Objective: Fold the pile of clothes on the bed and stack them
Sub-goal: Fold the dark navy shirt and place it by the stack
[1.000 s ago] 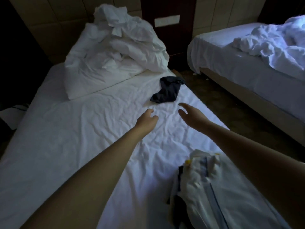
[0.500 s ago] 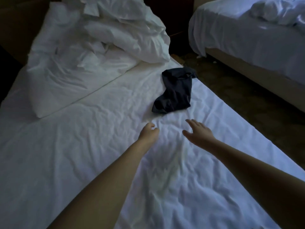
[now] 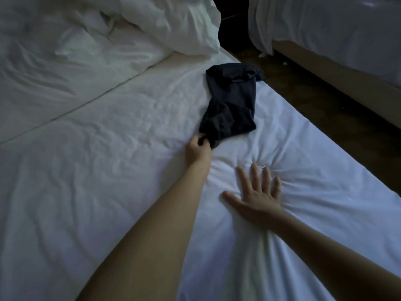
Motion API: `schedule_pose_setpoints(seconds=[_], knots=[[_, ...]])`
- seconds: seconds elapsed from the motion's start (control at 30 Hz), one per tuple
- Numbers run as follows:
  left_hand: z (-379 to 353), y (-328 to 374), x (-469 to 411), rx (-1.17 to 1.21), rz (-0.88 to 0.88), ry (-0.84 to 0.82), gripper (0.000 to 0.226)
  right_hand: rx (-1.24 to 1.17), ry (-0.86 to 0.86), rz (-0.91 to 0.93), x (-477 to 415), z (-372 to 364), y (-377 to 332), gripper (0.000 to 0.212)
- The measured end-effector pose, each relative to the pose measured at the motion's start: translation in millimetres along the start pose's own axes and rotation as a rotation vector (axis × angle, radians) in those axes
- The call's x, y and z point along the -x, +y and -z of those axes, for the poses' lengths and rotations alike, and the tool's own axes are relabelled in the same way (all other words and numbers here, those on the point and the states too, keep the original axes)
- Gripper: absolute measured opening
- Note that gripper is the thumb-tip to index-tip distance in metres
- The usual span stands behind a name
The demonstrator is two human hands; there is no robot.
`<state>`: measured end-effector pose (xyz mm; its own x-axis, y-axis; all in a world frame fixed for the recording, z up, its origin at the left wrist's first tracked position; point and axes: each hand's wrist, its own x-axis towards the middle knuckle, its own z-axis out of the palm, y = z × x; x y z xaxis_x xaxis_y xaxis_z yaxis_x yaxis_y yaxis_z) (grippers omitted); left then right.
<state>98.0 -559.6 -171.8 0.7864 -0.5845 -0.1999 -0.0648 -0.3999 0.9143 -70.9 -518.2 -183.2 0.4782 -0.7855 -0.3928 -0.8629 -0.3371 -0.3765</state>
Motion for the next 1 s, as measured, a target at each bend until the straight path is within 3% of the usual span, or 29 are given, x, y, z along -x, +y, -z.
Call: schedule_pose_setpoints(seconds=[0.07,0.13,0.27,0.33,0.43,0.57,0.77,0.87,1.0], knots=[[3.9,-5.2,14.7,-0.253,-0.1,-0.058,0.025,-0.044,-0.038,-0.034,-1.3,5.7,-0.8,0.069],[15.3,-9.0,37.6,-0.442,-0.24,-0.204,0.026,-0.06,0.036,-0.044,1.2,5.1,-3.2,0.073],[43.3,-15.0,76.6,-0.664,-0.366,-0.572,0.029,-0.076,0.2,-0.03,8.8,10.9,-7.2,0.117],[57.5,-14.7,93.9,-0.765,-0.359,-0.731,0.031,0.053,0.191,0.077,20.7,16.9,-5.8,0.131],[86.7,-21.2,129.0,-0.798,-0.302,-0.888,0.031,0.247,0.034,0.232,50.5,16.8,-7.6,0.115],[135.8,-40.7,183.6,-0.881,-0.199,-1.037,0.027,0.228,-0.149,0.328,95.5,15.1,-22.8,0.078],[227.4,-69.0,270.4,-0.845,-0.104,-0.942,0.02,0.174,-0.445,0.433,181.0,8.0,-80.4,0.036],[278.4,-83.2,323.5,-0.733,-0.024,-0.778,0.023,-0.035,-0.434,0.402,228.1,10.9,-103.6,0.018],[342.7,-93.3,391.0,-0.555,0.046,-0.543,0.025,-0.247,-0.399,0.335,305.5,8.5,-131.3,0.035]])
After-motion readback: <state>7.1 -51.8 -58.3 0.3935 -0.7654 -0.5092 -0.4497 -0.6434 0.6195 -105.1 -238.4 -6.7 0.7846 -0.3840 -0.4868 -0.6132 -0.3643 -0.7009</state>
